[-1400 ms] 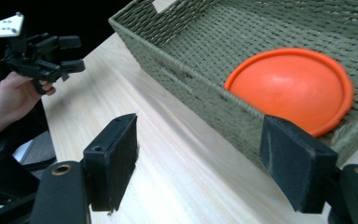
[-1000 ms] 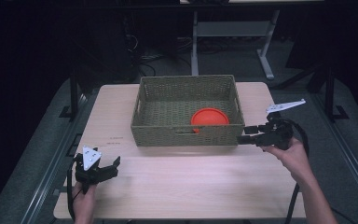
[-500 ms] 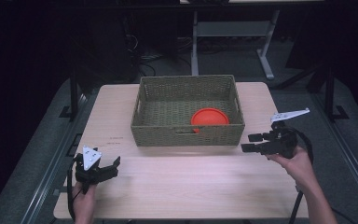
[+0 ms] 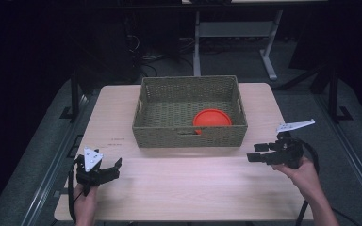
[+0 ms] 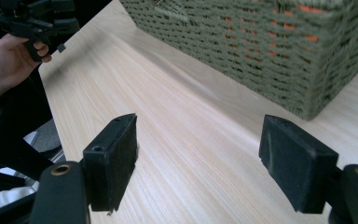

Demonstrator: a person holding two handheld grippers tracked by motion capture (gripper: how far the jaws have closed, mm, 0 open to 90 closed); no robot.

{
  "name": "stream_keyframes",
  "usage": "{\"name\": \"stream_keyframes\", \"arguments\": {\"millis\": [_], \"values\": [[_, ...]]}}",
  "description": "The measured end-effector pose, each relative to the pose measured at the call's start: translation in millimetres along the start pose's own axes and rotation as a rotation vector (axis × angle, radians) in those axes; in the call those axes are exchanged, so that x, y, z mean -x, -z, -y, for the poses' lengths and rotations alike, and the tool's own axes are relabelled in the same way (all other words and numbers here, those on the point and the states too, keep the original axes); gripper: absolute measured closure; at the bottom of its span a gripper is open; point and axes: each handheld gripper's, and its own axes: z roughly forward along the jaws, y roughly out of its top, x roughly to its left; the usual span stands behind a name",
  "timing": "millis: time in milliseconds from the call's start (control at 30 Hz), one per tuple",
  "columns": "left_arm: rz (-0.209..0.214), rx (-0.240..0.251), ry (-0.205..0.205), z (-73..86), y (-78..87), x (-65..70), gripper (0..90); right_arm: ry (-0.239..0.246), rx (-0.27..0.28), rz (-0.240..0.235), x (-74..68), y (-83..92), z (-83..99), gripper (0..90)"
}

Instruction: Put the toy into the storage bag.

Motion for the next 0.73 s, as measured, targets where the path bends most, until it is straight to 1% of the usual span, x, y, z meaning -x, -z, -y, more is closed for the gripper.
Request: {"name": "stream_keyframes", "arguments": {"millis": [233, 300, 467, 533, 700, 733], "values": [[0.002, -0.003, 0.0, 0.0, -0.1, 0.7, 12.8, -0.015, 0.001, -0.006, 2.6, -2.7, 11.7, 27.4], [0.003, -0.002, 0.0, 0.0, 0.0, 0.6, 12.8, -0.018, -0.007, 0.0, 3.0, -3.6, 15.3, 26.8], [0.003, -0.002, 0.0, 0.1, 0.3, 0.4, 12.8, -0.037, -0.006, -0.007, 4.8, -4.8, 26.7, 26.6], [0.003, -0.003, 0.0, 0.0, 0.4, 0.8, 12.7, -0.037, -0.005, -0.005, 5.1, -5.6, 31.3, 26.2], [0.004, -0.002, -0.002, -0.4, -0.7, 1.2, 12.7, -0.032, 0.026, -0.006, 1.7, -7.7, 45.9, 25.2], [0.004, -0.004, -0.007, -0.4, -1.0, 1.1, 12.8, -0.042, 0.041, -0.001, 1.1, -9.0, 50.6, 24.9]]}}
